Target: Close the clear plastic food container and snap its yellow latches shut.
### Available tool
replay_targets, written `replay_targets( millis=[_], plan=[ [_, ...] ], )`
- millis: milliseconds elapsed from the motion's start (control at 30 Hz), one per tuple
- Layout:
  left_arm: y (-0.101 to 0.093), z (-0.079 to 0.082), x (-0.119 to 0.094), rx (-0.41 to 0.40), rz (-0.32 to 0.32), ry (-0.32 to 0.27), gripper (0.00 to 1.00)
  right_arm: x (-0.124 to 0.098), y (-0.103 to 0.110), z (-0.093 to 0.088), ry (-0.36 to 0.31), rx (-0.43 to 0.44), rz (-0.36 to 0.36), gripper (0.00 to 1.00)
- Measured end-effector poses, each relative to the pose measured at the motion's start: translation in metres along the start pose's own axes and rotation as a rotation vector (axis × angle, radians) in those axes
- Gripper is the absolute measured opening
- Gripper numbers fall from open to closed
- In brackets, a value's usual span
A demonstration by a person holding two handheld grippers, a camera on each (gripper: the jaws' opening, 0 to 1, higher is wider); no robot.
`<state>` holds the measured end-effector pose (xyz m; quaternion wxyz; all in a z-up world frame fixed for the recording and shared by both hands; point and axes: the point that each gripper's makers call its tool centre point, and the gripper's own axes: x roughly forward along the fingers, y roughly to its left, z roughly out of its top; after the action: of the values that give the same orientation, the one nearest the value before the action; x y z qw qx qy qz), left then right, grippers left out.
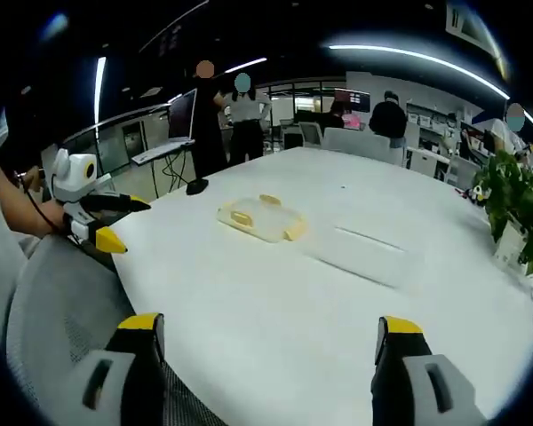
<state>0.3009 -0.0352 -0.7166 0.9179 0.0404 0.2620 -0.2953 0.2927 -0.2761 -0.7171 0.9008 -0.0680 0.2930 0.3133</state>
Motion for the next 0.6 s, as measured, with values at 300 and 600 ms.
replay_targets(
  millis=[300,600],
  plan=[
    [0.0007,0.0001,0.0003,-0.005,0.005,0.002,0.92,-0.0004,-0.0017,0.0002,-0.002,0.001,-0.005,0.99],
    [-0.0009,-0.0055,0.0010,-0.009,-0.002,0.024,0.92,-0.0025,-0.0088,-0.0062,0.013,0.034,-0.039,0.96]
  ],
)
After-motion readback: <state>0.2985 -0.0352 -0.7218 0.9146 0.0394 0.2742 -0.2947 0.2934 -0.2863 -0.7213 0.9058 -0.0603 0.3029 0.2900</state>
